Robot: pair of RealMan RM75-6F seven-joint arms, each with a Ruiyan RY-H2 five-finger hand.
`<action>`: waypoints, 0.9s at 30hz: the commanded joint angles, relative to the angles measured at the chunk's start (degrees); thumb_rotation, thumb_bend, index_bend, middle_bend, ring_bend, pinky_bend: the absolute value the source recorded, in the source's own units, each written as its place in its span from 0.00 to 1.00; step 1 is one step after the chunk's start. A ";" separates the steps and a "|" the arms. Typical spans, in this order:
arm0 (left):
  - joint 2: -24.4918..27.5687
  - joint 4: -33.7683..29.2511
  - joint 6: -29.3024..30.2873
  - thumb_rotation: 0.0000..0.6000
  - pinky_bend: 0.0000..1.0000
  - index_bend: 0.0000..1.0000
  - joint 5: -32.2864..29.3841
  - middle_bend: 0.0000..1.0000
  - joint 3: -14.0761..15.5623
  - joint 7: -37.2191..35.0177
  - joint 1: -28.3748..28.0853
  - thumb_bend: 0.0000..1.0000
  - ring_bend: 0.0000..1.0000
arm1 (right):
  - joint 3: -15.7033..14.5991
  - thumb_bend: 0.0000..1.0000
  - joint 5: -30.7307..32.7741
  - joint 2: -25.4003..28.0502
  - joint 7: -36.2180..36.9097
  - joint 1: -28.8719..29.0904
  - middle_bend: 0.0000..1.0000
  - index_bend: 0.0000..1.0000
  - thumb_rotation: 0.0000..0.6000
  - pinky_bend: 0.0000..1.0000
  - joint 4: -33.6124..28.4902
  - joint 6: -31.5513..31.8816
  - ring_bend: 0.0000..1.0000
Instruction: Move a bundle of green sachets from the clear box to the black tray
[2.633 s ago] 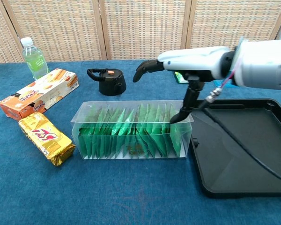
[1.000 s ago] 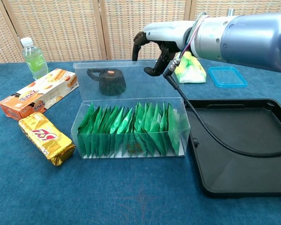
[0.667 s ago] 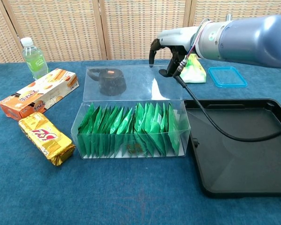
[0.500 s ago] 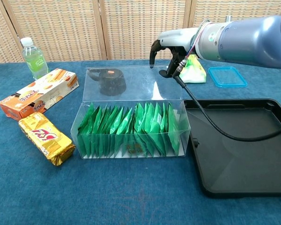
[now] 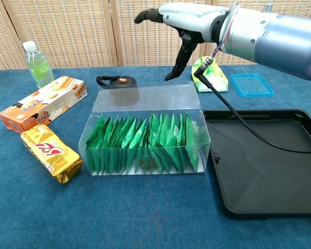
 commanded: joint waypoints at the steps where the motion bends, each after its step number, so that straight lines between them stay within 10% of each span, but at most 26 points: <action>1: -0.14 0.00 -0.08 1.00 0.00 0.00 0.03 0.00 0.05 0.40 -0.08 0.23 0.00 | -3.12 0.22 -8.69 -0.57 4.89 -1.50 0.00 0.12 1.00 0.00 0.97 0.07 0.00; 9: -0.14 -0.14 -0.01 1.00 0.00 0.00 0.16 0.00 0.16 0.34 -0.06 0.23 0.00 | -4.94 0.38 -13.63 -1.66 6.05 0.01 0.06 0.38 1.00 0.00 2.60 -5.11 0.00; 27: 0.02 0.16 -0.63 1.00 0.00 0.00 -0.02 0.00 0.24 -0.41 -0.32 0.23 0.00 | -5.19 0.47 -8.85 -2.88 -4.45 2.73 0.08 0.43 1.00 0.00 1.67 -13.35 0.00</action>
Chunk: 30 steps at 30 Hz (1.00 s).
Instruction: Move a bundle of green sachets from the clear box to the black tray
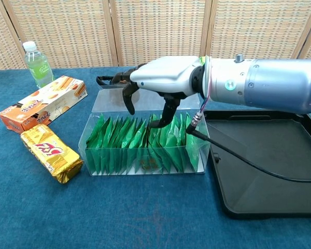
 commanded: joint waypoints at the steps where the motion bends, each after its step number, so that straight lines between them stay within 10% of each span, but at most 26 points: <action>1: 0.06 0.00 -0.01 1.00 0.00 0.00 0.00 0.00 0.02 -0.19 0.01 0.23 0.00 | 0.01 0.47 1.01 -0.68 -1.33 0.41 0.08 0.43 1.00 0.00 -0.07 -0.65 0.00; 30: 0.20 0.10 -0.24 1.00 0.00 0.00 -0.12 0.00 0.07 -0.62 -0.12 0.23 0.00 | -0.95 0.51 1.73 -3.30 -1.93 -0.78 0.09 0.48 1.00 0.00 3.01 -1.27 0.00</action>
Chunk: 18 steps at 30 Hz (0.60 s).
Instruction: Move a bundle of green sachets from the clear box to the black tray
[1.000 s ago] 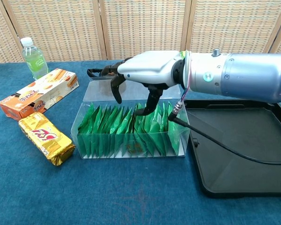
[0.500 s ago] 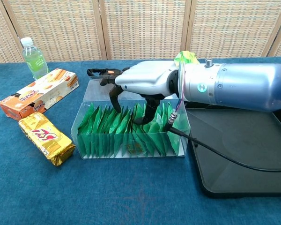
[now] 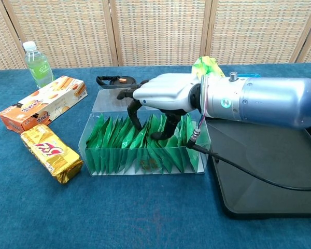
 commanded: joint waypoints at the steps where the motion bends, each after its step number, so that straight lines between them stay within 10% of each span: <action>1: -0.01 0.02 -0.06 1.00 0.00 0.00 -0.02 0.00 0.00 0.00 -0.03 0.23 0.00 | -0.06 0.52 -0.46 -0.26 0.42 -0.18 0.09 0.48 1.00 0.00 0.38 0.11 0.00; 18: 0.08 0.12 -0.24 1.00 0.00 0.00 -0.19 0.00 -0.03 -0.47 -0.11 0.23 0.00 | 0.19 0.54 -3.66 -3.01 3.19 -1.50 0.13 0.66 1.00 0.02 3.93 1.94 0.00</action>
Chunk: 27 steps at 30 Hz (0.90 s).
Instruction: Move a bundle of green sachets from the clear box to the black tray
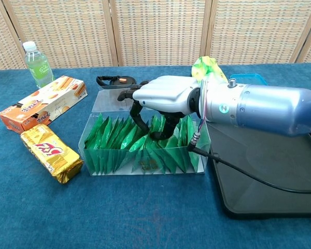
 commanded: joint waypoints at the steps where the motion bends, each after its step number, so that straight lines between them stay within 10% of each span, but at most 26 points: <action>1: 0.02 0.00 -0.05 1.00 0.00 0.00 -0.03 0.00 -0.01 -0.04 -0.02 0.23 0.00 | 0.07 0.54 -0.46 -0.22 0.30 -0.24 0.13 0.67 1.00 0.02 0.27 0.30 0.00; 27: 0.16 -0.11 0.22 1.00 0.00 0.00 0.36 0.00 0.13 -0.43 0.08 0.23 0.00 | 1.72 0.54 -3.33 4.80 -0.89 -2.60 0.14 0.67 1.00 0.02 -6.47 4.29 0.00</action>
